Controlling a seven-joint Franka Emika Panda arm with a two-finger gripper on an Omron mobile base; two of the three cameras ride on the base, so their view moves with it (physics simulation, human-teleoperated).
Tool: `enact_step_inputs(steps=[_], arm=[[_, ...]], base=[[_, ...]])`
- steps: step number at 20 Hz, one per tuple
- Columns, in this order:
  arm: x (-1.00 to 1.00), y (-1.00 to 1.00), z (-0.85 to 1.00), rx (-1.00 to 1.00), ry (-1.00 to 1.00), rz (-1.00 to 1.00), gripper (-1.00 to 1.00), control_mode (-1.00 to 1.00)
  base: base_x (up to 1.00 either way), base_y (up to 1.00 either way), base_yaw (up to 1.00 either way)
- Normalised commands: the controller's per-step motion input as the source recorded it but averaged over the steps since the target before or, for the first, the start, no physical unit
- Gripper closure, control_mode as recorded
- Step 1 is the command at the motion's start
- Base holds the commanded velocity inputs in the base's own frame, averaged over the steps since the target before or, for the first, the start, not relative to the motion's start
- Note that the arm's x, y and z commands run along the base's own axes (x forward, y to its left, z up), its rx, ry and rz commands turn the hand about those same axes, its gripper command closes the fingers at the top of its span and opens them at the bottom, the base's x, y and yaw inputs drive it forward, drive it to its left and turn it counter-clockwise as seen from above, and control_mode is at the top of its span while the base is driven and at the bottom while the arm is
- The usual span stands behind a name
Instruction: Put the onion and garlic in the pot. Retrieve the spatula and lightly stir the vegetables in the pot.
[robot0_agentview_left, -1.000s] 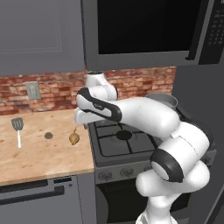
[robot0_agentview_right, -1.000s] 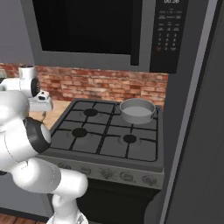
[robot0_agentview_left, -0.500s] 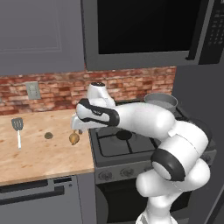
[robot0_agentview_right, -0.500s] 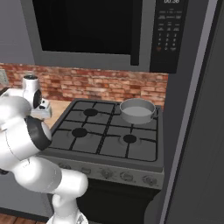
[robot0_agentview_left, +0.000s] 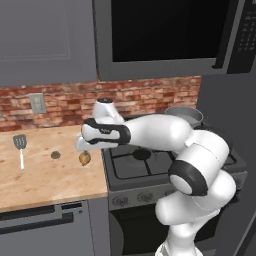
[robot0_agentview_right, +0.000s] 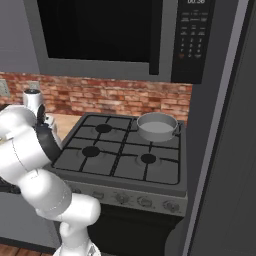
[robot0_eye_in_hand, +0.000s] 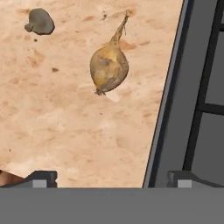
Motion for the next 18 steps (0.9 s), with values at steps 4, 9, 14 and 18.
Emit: enact_step_inputs(steps=[4,9,14,18], arm=[[0.56,0.35,-0.02,-0.09,0.04,0.00,-1.00,-1.00],[0.26,0.09,-0.07,-0.02,0.01,0.00,-1.00,-1.00],[0.32,0.04,-0.26,0.00,0.01,0.00,-1.00,-1.00],[0.25,0.02,-0.37,0.00,0.02,0.00,-1.00,-1.00]], base=[[0.00,0.00,0.00],[0.00,0.00,0.00],[0.00,0.00,0.00],[0.00,0.00,0.00]])
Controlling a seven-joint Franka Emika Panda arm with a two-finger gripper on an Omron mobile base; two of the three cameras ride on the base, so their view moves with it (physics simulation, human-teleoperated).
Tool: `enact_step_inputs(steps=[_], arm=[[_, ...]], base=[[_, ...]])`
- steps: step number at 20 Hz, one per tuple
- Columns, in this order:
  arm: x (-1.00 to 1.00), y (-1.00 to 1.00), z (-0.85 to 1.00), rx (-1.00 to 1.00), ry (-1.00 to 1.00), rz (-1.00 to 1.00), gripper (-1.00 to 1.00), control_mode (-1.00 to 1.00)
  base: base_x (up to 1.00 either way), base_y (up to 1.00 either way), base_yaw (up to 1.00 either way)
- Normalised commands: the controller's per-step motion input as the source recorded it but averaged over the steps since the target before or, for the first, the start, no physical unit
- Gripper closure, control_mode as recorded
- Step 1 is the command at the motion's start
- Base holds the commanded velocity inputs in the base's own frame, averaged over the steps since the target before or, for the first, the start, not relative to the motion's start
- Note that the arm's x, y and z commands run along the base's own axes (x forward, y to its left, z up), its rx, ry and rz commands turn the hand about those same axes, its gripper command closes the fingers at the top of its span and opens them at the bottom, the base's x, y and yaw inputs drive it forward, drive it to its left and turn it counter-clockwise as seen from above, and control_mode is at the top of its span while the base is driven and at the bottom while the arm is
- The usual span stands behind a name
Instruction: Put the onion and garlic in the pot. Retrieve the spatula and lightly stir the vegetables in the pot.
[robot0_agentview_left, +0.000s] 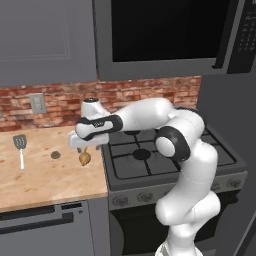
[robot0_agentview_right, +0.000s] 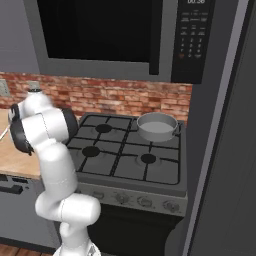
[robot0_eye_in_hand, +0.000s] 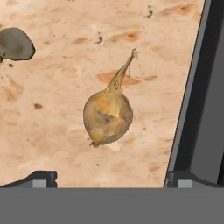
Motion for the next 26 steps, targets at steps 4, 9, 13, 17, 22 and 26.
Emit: enact_step_inputs(steps=[4,9,13,17,22,26], arm=[[0.16,0.07,-0.42,0.00,0.02,0.00,-1.00,-1.00],[0.03,0.14,-0.11,0.00,0.02,0.00,-1.00,-1.00],[0.10,0.13,0.00,0.00,0.01,0.00,-1.00,-1.00],[0.23,0.13,-0.01,0.00,0.01,0.00,-1.00,-1.00],[0.07,0.03,-0.03,0.00,0.01,0.00,-1.00,-1.00],[0.00,0.00,-0.18,0.00,0.02,0.00,-1.00,-1.00]], base=[[0.00,0.00,0.00],[0.00,0.00,0.00],[0.00,0.00,0.00],[0.00,0.00,0.00],[0.00,0.00,0.00],[0.00,0.00,0.00]])
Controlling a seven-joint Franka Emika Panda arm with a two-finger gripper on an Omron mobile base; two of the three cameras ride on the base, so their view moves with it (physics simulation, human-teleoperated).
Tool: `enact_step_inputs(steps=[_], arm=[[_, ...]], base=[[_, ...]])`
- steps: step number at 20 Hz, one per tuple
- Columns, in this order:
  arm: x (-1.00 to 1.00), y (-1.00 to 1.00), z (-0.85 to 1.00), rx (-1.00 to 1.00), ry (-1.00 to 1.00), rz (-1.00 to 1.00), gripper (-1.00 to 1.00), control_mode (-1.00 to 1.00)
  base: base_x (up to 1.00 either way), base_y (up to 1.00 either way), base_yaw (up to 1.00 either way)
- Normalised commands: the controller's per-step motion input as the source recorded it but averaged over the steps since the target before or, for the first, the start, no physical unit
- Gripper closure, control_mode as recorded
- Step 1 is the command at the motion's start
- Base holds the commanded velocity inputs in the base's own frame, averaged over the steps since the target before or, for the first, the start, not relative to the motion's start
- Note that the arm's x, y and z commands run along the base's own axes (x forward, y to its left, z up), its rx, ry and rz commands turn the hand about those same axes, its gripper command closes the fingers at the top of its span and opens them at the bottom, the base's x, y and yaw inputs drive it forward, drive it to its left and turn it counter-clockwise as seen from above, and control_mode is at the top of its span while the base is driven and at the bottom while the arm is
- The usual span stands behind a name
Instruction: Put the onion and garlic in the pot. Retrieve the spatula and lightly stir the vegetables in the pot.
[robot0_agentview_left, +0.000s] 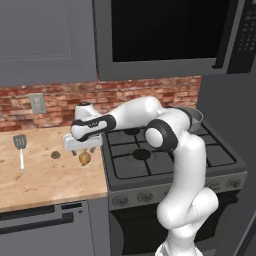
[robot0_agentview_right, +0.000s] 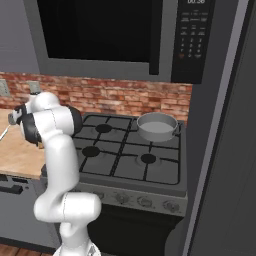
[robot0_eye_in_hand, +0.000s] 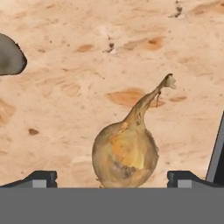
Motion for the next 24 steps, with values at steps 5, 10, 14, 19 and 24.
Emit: enact_step_inputs(steps=[5,10,14,19,24], arm=[[-0.19,-0.03,-0.26,0.00,0.01,-0.01,-1.00,-1.00],[-0.15,-0.02,-0.30,0.00,0.00,-0.01,-1.00,-1.00],[0.00,0.00,-0.28,0.00,0.00,0.00,-1.00,-1.00],[0.00,0.00,-0.12,0.00,0.00,0.00,-1.00,-1.00],[0.13,0.01,0.00,0.00,0.00,-0.01,-1.00,-1.00]], base=[[0.00,0.00,0.00],[0.00,0.00,0.00],[0.00,0.00,0.00],[0.00,0.00,0.00],[0.00,0.00,0.00]])
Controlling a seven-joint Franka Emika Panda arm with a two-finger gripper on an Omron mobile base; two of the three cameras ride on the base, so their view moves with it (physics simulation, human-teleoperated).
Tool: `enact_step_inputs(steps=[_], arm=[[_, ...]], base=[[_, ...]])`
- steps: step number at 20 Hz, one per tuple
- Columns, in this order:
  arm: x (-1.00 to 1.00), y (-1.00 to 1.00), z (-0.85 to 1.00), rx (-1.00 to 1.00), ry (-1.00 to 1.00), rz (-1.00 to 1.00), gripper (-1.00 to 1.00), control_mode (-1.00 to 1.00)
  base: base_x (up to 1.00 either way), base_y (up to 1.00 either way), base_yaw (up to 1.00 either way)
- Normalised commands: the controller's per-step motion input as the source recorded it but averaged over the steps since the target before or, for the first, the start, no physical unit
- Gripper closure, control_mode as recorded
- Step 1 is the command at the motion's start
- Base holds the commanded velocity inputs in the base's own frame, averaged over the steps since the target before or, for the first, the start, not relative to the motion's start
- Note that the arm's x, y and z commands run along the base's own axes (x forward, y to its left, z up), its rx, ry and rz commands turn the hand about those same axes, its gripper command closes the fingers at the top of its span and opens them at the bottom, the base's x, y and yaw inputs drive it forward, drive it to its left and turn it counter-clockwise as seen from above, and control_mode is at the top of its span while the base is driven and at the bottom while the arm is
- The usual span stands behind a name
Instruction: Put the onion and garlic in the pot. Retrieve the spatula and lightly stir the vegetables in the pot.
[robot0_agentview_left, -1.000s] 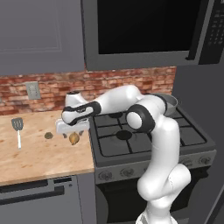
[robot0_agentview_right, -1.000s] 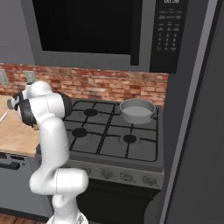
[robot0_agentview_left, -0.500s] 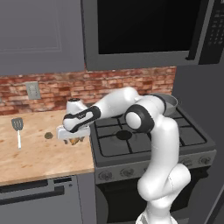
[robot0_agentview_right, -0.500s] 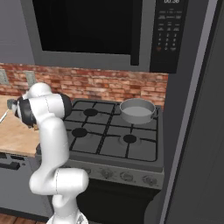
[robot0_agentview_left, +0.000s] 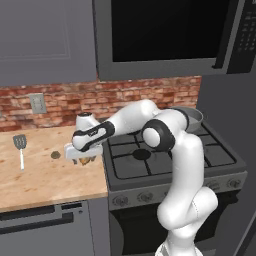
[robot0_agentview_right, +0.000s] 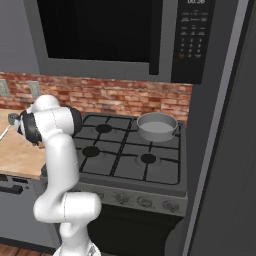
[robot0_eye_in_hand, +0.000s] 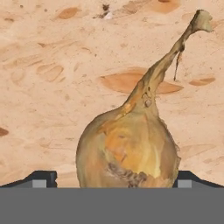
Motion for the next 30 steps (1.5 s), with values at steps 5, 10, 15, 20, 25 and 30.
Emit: enact_step_inputs(steps=[5,10,15,20,25,30], arm=[[0.00,0.00,0.00,0.00,0.00,0.00,-1.00,-1.00],[0.00,0.00,0.00,0.00,0.00,0.00,1.00,-1.00],[0.00,0.00,0.00,0.00,0.00,0.00,1.00,-1.00],[-0.33,-0.01,0.01,0.00,-0.09,0.01,1.00,-1.00],[-0.97,0.00,0.17,0.00,-0.21,0.02,1.00,-1.00],[-0.92,0.00,0.30,-0.01,-0.30,0.04,1.00,-1.00]], base=[[0.00,0.00,0.00],[0.00,0.00,0.00],[0.00,0.00,0.00],[0.00,0.00,0.00],[0.00,0.00,0.00],[0.00,0.00,0.00]])
